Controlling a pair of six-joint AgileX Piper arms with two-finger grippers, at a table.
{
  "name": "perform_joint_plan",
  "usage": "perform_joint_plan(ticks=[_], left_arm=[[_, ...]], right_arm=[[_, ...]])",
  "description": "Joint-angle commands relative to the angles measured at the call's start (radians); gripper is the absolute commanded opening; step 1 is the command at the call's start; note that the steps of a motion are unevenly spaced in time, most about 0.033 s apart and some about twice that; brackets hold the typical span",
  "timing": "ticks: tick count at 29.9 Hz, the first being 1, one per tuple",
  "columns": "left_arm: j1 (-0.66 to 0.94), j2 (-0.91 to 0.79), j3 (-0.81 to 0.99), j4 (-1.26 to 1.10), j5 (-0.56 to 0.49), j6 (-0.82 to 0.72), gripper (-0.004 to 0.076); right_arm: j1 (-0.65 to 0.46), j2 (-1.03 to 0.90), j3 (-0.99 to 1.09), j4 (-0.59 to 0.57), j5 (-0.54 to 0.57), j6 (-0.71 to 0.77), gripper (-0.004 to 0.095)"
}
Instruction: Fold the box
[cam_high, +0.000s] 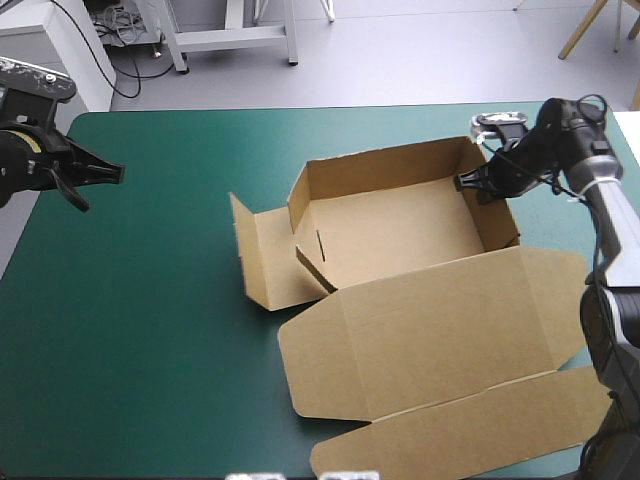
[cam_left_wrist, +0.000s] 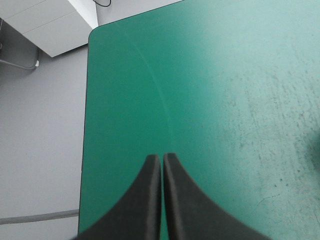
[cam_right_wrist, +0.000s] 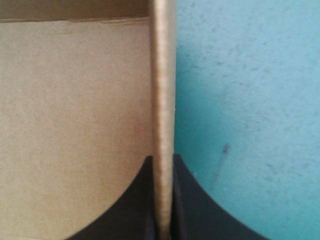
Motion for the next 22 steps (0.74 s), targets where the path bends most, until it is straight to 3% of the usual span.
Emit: perform_joint_plan(ticks=[1, 7, 11, 22], left_arm=[[0.029, -0.025, -0.018, -0.005, 0.047, -0.016, 0.0013], [0.118, -0.027, 0.055, -0.100, 0.047, 0.027, 0.0013], [0.211, -0.027, 0.179, -0.214, 0.008, 0.067, 0.0013], [0.428, -0.027, 0.631, -0.648, -0.279, 0.284, 0.0013]], right_arm=[[-0.073, -0.138, -0.028, 0.083, -0.002, -0.039, -0.0019], [-0.180, -0.261, -0.028, 0.132, -0.002, -0.077, -0.0019], [-0.235, -0.325, -0.028, 0.259, -0.002, -0.128, -0.0020], [-0.247, -0.387, -0.028, 0.325, -0.002, -0.152, -0.0020]])
